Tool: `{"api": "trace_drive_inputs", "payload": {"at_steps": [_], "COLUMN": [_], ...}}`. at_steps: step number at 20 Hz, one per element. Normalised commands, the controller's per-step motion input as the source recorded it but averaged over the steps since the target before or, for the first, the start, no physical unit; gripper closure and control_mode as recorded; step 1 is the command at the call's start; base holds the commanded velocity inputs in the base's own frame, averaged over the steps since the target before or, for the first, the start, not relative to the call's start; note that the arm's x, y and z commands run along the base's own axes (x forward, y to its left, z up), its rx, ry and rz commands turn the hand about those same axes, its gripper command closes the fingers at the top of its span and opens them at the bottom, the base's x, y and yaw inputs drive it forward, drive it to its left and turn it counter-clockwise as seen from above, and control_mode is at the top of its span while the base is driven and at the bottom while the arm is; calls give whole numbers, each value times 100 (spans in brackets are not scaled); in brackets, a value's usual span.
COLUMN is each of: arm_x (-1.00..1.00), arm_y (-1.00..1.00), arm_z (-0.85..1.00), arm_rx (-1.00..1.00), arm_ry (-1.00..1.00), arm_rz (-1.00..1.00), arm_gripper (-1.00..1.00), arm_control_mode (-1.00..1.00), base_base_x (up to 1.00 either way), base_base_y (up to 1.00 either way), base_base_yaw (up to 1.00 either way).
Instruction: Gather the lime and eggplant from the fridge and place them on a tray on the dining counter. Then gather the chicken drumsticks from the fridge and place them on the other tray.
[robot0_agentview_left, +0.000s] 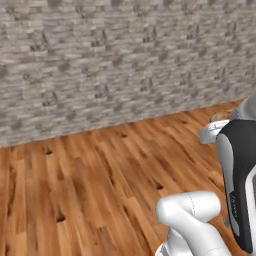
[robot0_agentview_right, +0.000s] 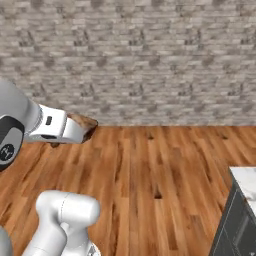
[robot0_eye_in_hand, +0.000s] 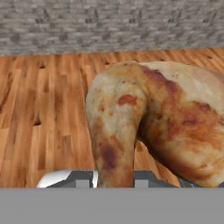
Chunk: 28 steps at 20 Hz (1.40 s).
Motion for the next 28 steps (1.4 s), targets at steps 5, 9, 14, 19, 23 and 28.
{"api": "trace_drive_inputs", "payload": {"at_steps": [5,9,14,19,23,28], "arm_x": [0,0,0,0,0,0], "arm_y": [0,0,0,0,0,0], "arm_z": [0,0,0,0,0,0], "arm_rx": [0,0,0,0,0,0], "arm_ry": [0,0,0,0,0,0], "arm_rz": [0,0,0,0,0,0], "arm_gripper": [100,100,100,100,100,100], "arm_control_mode": [100,100,100,100,100,100], "base_base_x": [86,79,69,63,58,64], "base_base_y": [68,62,54,67,78,83], "base_base_yaw": [-53,-59,-64,-66,-68,-66]}}
